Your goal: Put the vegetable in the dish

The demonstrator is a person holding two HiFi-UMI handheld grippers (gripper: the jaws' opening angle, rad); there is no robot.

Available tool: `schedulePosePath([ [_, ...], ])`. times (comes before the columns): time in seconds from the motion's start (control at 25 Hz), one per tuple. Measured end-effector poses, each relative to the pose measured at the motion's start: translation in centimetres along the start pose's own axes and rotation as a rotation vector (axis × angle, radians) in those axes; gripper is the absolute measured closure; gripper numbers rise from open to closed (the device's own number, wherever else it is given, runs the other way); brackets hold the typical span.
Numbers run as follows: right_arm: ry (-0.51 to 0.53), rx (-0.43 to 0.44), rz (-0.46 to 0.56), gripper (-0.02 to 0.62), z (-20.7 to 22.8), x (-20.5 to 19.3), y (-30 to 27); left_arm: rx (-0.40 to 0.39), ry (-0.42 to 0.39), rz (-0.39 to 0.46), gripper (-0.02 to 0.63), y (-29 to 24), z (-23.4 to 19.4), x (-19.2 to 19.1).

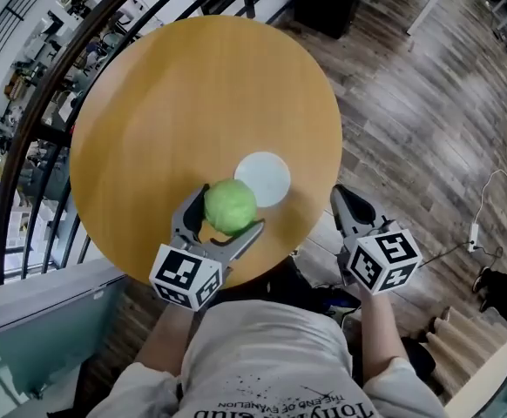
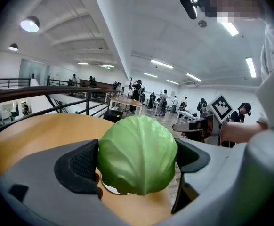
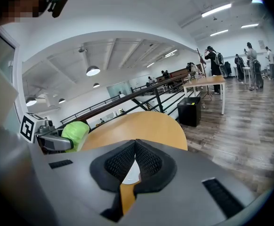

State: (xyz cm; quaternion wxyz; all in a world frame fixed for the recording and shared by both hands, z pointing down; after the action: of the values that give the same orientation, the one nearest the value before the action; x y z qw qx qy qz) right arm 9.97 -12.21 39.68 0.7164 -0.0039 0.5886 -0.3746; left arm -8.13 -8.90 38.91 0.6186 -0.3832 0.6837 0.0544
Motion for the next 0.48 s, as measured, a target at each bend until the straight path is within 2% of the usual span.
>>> schedulePosePath([
  [0.2, 0.006, 0.015, -0.022, 0.571, -0.1, -1.1, -1.5, -0.005, -0.013, -0.017, 0.112, -1.8, -0.6, -0.9],
  [0.48, -0.039, -0.001, -0.036, 0.571, 1.2, -2.3, -2.8, -0.009, -0.038, -0.062, 0.112, -4.5, -1.2, -2.4],
])
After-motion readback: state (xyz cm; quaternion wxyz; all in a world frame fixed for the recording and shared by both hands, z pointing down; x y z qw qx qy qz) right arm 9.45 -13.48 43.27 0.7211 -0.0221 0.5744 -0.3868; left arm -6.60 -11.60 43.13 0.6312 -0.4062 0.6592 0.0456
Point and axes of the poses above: the fingertips, and each gripper's own axes: y backward along the fingers, z to its right, x out of its top, the point moved 1 cm from there along y, backward along the fingers, and after that the axes turned 2 degrees about -x, right-handed, at the moved point
